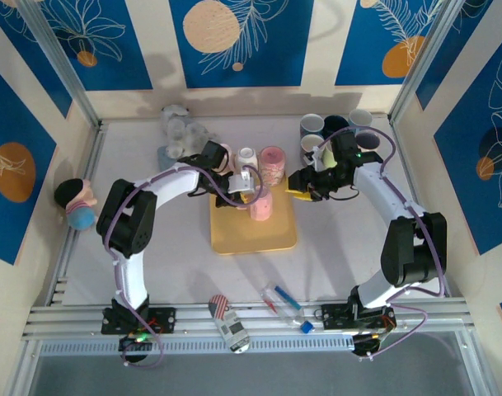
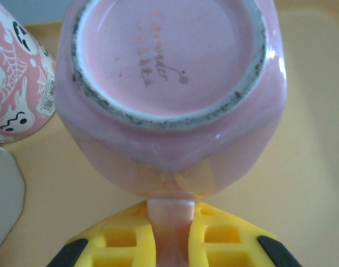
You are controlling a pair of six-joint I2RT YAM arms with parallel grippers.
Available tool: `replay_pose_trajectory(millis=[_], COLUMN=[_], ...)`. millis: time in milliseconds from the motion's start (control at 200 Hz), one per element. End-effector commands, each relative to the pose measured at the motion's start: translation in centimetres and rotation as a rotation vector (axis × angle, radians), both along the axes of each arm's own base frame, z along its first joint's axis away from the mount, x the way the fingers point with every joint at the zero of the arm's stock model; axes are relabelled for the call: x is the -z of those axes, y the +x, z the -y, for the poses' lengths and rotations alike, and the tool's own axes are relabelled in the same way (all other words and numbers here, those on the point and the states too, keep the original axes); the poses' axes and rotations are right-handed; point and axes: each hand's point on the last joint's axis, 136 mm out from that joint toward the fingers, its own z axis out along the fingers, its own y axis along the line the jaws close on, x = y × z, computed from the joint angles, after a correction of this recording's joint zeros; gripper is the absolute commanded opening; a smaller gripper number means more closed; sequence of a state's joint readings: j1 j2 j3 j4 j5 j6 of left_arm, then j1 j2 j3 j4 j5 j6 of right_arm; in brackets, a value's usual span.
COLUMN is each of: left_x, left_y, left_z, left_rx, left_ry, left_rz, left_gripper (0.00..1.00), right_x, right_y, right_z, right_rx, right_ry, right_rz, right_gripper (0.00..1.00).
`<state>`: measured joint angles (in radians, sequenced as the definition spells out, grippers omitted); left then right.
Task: Turn the mug right side up
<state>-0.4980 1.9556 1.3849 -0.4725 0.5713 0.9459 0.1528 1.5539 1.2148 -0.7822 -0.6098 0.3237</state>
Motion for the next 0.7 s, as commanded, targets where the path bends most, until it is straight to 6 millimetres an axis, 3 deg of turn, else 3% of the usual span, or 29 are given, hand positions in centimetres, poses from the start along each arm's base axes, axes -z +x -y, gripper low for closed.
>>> replay_pose_trajectory(millis=[0, 150, 395, 695], left_x=[0.0, -1.2, -5.0, -11.0], left_y=[-0.6, -0.6, -0.3, -1.9], left_z=[0.7, 0.7, 0.8, -0.2], left_rx=[0.004, -0.048, -0.250, -0.373], left_ry=[-0.015, -0.048, -0.166, -0.384], left_rz=[-0.038, -0.036, -0.114, -0.048], left_gripper=[0.00, 0.00, 0.00, 0.00], right_x=[-0.3, 0.1, -0.3, -1.5], right_y=[-1.1, -1.1, -1.2, -1.7], right_z=[0.3, 0.5, 0.6, 1.2], right_rx=[-0.002, 0.013, 0.034, 0.054], right_ry=[0.009, 0.007, 0.013, 0.045], right_rz=[-0.013, -0.019, -0.001, 0.064], right_gripper=[0.47, 0.47, 0.45, 0.45])
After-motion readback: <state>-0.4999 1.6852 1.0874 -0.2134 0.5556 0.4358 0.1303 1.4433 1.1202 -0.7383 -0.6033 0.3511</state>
